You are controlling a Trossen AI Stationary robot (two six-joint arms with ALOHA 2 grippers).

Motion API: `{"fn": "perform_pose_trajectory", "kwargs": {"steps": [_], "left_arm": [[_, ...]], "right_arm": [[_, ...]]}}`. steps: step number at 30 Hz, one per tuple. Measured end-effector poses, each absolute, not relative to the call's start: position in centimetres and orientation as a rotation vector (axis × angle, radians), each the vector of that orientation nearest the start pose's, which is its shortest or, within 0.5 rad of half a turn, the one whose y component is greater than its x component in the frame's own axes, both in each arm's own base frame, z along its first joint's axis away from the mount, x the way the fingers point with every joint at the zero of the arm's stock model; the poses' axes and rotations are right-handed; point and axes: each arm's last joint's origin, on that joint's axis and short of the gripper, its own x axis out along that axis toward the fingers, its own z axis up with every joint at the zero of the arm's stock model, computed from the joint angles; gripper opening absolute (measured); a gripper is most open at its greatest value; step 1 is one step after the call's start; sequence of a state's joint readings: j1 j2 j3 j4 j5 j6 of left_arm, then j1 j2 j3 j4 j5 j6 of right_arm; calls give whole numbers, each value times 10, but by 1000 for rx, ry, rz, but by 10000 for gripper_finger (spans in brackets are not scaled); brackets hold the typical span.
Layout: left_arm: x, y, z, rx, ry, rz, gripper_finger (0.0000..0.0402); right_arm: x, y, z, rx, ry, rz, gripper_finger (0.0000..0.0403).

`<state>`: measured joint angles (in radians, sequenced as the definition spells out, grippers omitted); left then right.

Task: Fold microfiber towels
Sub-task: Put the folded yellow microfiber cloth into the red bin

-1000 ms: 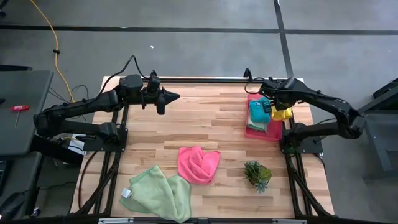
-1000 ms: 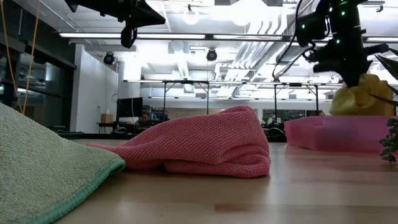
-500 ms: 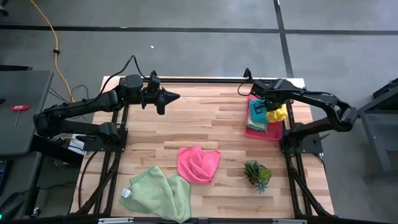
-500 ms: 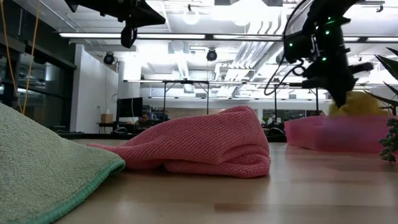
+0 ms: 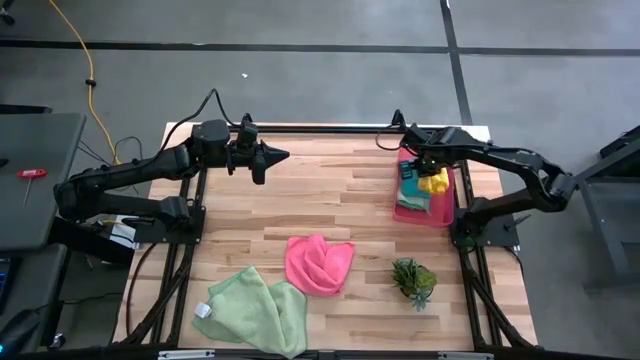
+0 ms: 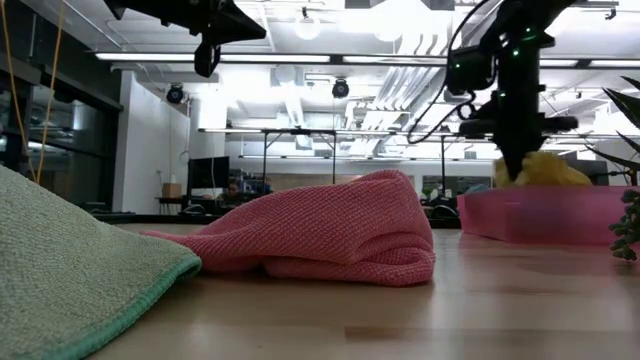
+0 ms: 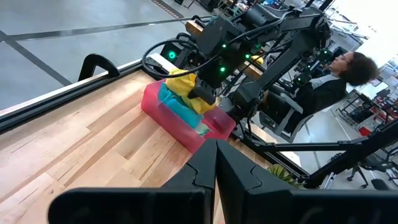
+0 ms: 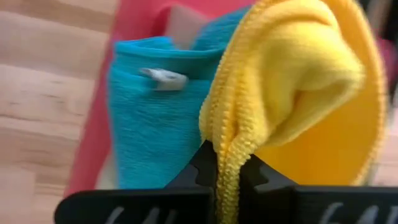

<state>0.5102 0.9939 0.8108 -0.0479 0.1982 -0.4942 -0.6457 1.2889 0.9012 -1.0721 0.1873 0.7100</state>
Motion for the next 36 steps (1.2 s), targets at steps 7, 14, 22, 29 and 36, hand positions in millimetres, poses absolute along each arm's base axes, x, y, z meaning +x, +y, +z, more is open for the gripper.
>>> {"fn": "perform_pose_trajectory", "kwargs": {"steps": [7,14,22,29,36], "left_arm": [[196,103,317,-569,137,359,0],[196,103,317,-569,137,359,0],[196,103,317,-569,137,359,0],[196,103,317,-569,134,359,0],[196,103,320,-586,107,356,0]], "right_arm": [[134,-112,257,882,1082,-1218,0],[106,-78,293,934,809,-981,0],[81,-53,287,1076,347,-782,0],[80,-52,231,1205,144,-713,0],[83,-62,205,1197,99,-706,0]]}}
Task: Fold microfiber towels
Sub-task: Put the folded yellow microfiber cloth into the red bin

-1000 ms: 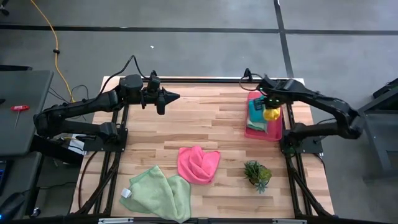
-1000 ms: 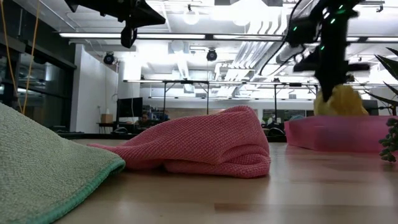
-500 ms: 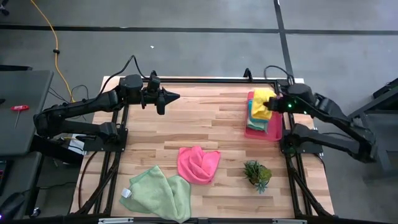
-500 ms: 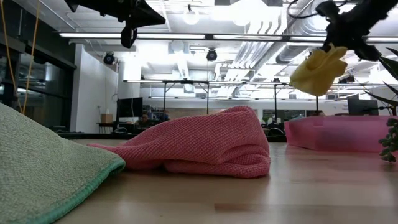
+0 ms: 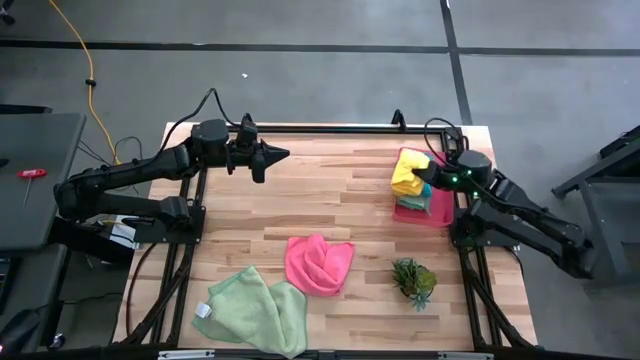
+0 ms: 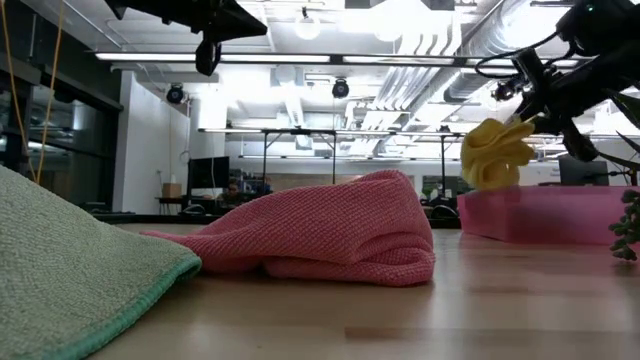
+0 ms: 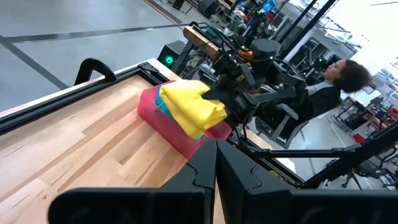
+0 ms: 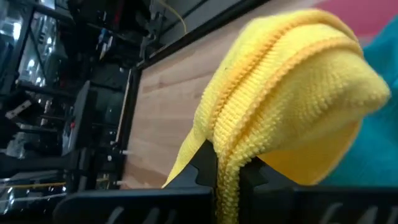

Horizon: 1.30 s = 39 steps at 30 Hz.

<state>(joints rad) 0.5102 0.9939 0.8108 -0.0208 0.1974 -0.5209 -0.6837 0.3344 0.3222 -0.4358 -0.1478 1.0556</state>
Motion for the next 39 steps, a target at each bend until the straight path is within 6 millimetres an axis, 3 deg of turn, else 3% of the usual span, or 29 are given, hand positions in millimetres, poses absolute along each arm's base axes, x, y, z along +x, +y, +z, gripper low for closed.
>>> {"fn": "perform_pose_trajectory", "kwargs": {"steps": [4,15,20,28,39], "left_arm": [[197,103,320,-587,105,355,0],[197,103,320,-607,100,356,0],[197,103,320,-607,101,356,0],[197,103,320,-604,102,356,0],[196,103,320,-605,105,357,0]], "right_arm": [[76,-67,201,1208,108,-781,0],[64,-71,173,1295,462,-937,0],[67,-80,181,1251,544,-961,0],[77,-108,215,1120,546,-930,0],[91,-145,194,1081,677,-799,0]]}}
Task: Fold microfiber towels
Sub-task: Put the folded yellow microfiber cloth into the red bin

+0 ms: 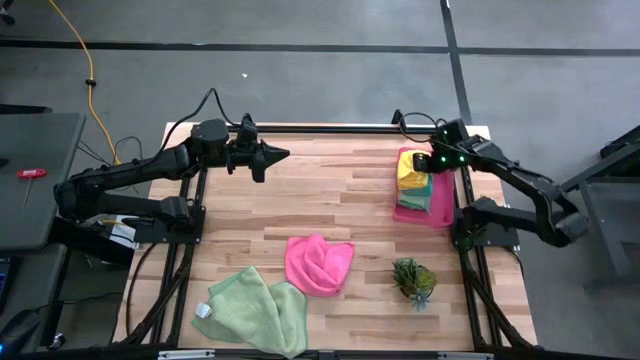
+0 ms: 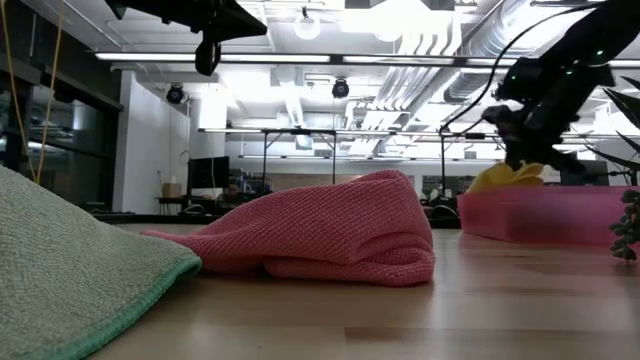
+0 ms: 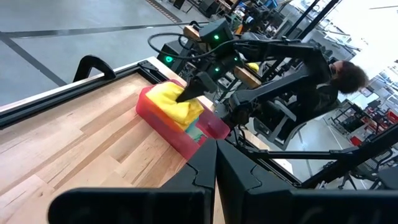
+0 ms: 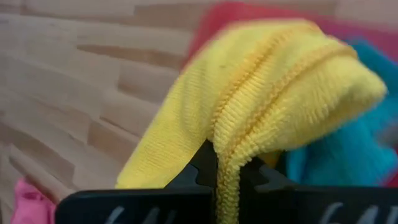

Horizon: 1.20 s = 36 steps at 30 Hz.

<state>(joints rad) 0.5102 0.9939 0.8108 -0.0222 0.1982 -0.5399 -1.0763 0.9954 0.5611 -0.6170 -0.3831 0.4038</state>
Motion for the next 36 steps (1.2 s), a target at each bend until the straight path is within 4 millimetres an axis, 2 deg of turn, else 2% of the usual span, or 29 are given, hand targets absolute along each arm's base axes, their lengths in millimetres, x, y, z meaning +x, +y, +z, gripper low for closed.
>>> {"fn": "perform_pose_trajectory", "kwargs": {"steps": [2,6,10,14,26,28,31,36], "left_arm": [[196,103,320,-606,105,357,0],[196,103,319,-613,108,358,0],[196,103,319,-613,108,358,0],[196,103,319,-613,107,358,0],[196,103,319,-613,108,358,0],[196,103,319,-613,107,358,0],[196,103,319,-613,107,358,0],[196,103,319,-613,107,358,0]], "right_arm": [[95,-153,194,1070,667,-797,0],[97,-160,181,1089,749,-829,0],[97,-161,169,1097,854,-834,0],[94,-159,165,1100,922,-902,0],[92,-156,170,1194,850,-975,5],[93,-156,170,1216,840,-974,22],[93,-156,173,1224,853,-964,68],[92,-162,206,1103,966,-1025,148]]}}
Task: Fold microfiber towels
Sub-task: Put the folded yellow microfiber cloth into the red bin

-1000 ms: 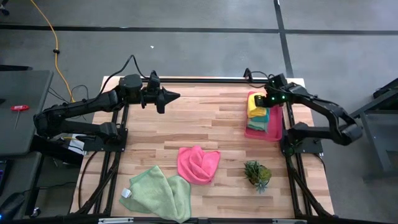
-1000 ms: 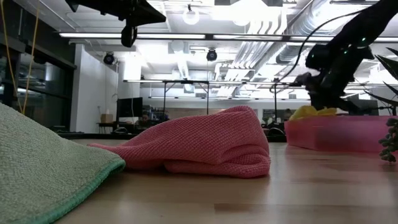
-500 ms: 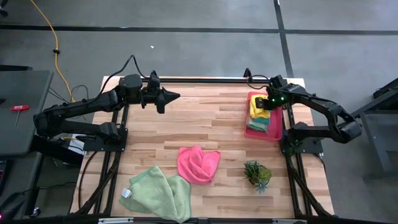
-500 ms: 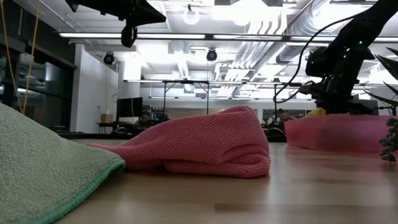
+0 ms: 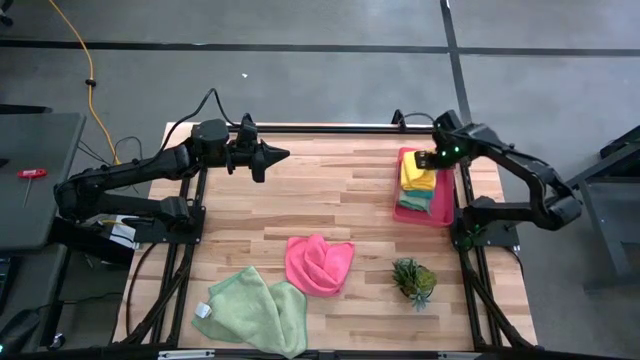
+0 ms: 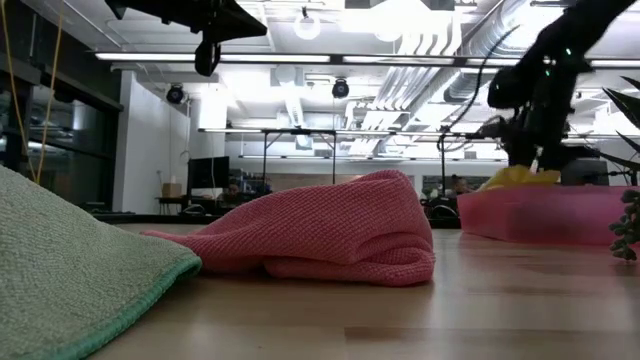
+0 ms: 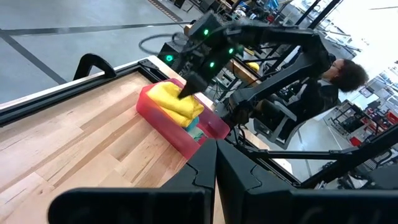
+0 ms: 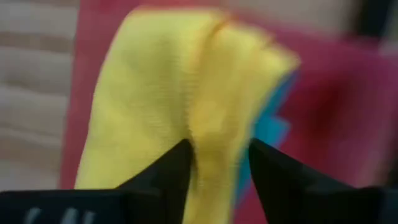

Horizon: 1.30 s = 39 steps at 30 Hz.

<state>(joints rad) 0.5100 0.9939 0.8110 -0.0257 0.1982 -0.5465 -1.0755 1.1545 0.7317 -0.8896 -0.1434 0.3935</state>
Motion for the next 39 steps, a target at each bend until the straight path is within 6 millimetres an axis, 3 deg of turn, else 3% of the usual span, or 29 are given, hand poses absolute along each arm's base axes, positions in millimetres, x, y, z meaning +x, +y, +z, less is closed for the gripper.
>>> {"fn": "perform_pose_trajectory", "kwargs": {"steps": [7,11,15,17,20,22,26,31,39], "left_arm": [[196,103,319,-613,108,358,0],[196,103,319,-613,107,358,0],[196,103,319,-613,108,357,0],[197,103,319,-613,108,357,0],[196,103,319,-613,108,357,0],[196,103,319,-613,108,357,0],[196,103,319,-614,109,358,0],[197,103,319,-614,110,358,0],[197,103,319,-615,112,359,0]], "right_arm": [[92,-170,268,964,986,-1117,191],[94,-171,278,996,927,-1121,192],[96,-168,265,1024,908,-1060,168],[102,-169,255,1073,841,-1016,131],[114,-169,235,1114,736,-1002,44],[118,-168,222,1127,686,-1022,13],[119,-159,198,1167,687,-1099,23],[119,-149,178,1123,735,-1170,4],[122,-139,162,1134,719,-1176,3]]}}
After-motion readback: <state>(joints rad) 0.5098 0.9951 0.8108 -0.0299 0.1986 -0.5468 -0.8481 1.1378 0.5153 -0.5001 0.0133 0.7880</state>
